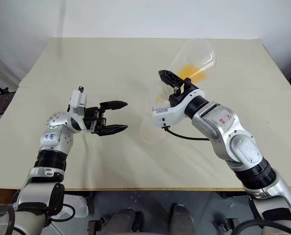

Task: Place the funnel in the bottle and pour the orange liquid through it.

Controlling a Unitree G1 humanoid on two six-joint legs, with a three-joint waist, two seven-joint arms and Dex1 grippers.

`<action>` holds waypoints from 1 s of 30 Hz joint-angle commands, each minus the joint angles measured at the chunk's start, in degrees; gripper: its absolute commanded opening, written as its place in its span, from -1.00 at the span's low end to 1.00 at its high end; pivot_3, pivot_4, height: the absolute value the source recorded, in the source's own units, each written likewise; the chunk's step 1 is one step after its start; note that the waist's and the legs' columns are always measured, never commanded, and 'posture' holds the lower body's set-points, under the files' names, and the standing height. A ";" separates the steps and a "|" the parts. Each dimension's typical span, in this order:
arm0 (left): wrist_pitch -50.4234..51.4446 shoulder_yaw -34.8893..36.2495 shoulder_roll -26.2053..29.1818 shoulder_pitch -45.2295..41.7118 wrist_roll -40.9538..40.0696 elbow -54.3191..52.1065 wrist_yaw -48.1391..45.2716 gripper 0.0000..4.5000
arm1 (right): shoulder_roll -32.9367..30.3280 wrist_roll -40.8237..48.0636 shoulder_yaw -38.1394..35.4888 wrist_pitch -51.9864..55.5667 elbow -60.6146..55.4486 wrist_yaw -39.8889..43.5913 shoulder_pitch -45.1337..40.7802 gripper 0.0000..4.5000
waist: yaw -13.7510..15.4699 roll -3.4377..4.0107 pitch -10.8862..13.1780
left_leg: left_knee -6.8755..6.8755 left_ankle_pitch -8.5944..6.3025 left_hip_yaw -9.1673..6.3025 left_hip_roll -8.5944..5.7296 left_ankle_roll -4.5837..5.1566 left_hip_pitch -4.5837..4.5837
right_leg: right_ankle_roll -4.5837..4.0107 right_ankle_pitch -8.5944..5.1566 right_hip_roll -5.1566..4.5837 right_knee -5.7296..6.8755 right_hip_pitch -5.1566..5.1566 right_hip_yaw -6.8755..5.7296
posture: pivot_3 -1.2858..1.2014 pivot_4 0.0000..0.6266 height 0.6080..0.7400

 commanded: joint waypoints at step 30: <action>1.31 2.00 -0.13 0.89 -3.39 -3.01 0.09 1.00 | 0.28 -2.46 -4.72 -8.41 2.30 -1.15 -3.21 0.11 | -0.02 0.00 0.00 | 0.00 0.00 -0.01 0.00 0.00 0.00 | 0.00 0.00 0.00 0.01 0.00 0.00 | 0.03 -0.52 1.00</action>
